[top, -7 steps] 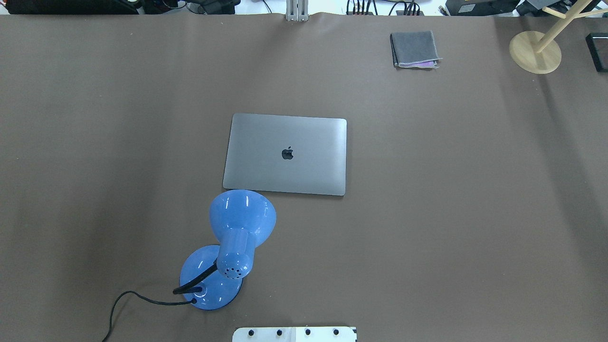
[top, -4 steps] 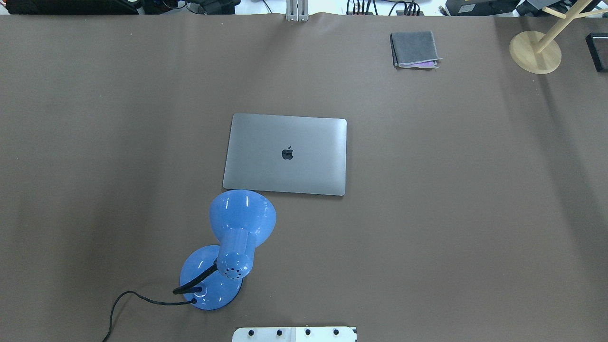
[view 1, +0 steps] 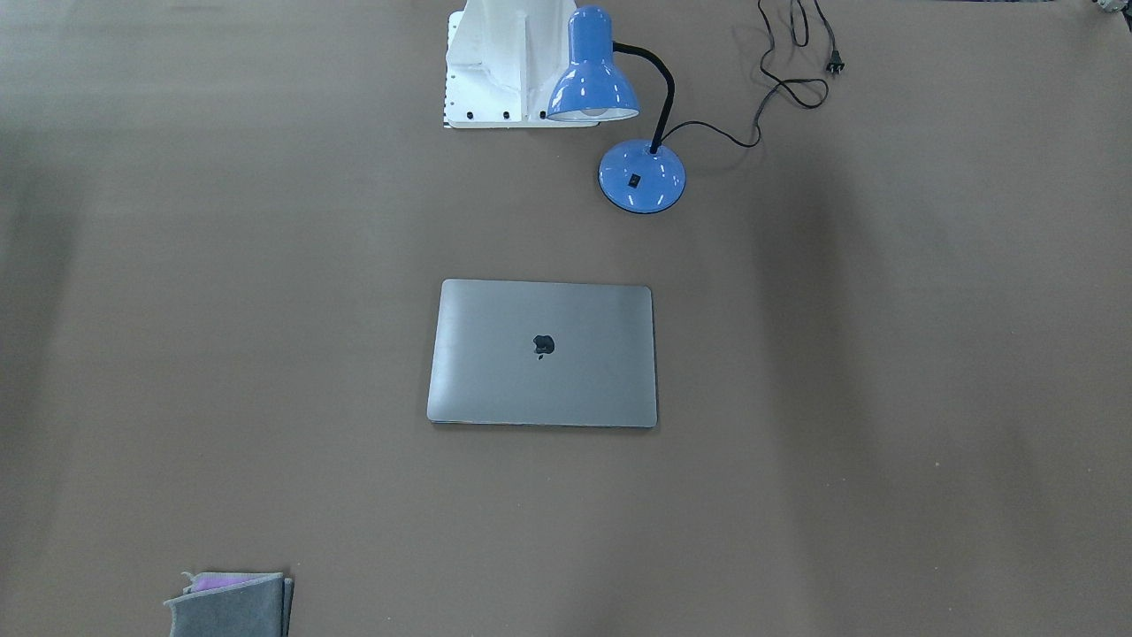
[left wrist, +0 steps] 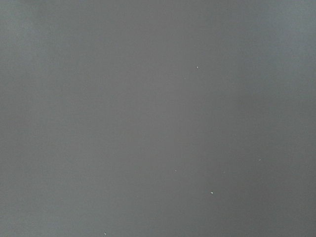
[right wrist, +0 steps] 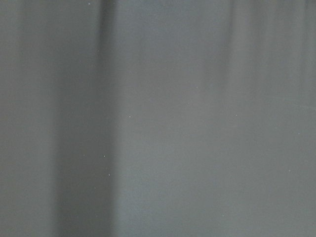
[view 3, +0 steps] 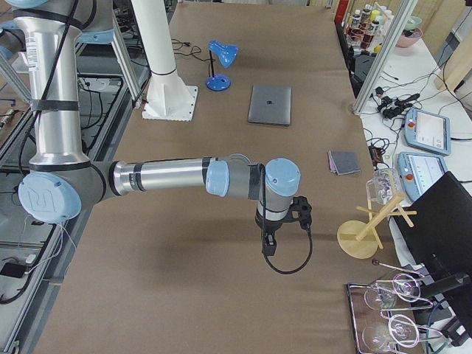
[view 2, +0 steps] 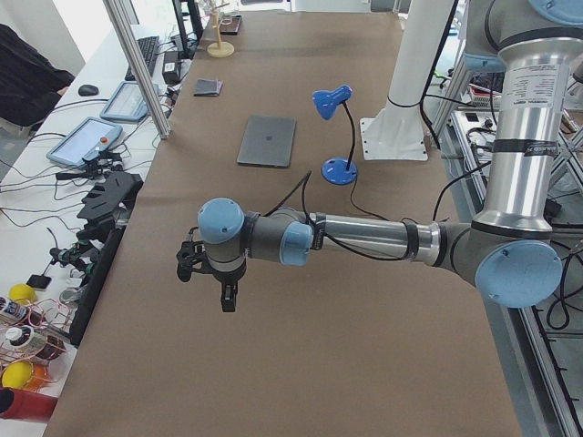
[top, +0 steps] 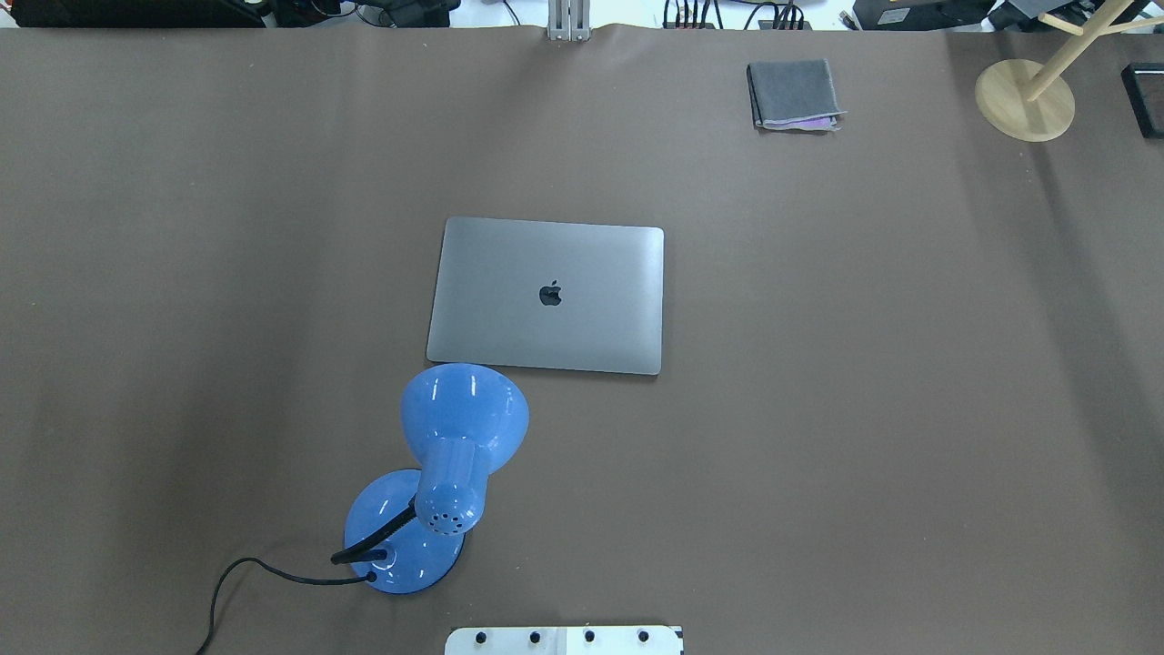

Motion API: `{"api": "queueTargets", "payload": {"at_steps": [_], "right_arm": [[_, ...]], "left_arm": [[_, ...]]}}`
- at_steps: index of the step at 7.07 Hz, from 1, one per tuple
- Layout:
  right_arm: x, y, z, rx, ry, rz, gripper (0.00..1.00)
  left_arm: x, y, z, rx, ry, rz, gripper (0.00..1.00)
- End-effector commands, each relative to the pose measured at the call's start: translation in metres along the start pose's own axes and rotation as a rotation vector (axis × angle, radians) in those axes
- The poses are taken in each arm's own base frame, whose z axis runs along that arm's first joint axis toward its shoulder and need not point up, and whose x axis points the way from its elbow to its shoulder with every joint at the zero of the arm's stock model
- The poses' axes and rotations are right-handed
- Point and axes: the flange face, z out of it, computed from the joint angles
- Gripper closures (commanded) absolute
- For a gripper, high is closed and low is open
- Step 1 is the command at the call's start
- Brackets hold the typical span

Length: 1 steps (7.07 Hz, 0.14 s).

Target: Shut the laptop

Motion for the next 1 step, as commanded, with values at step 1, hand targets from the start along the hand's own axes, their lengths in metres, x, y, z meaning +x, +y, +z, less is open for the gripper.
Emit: {"api": "queueTargets", "payload": {"at_steps": [1], "right_arm": [[-0.0003, 0.0002, 0.0001, 0.0, -0.003, 0.0, 0.0]], "left_arm": [[0.0034, 0.0039, -0.0039, 0.008, 0.001, 0.008, 0.02]]}}
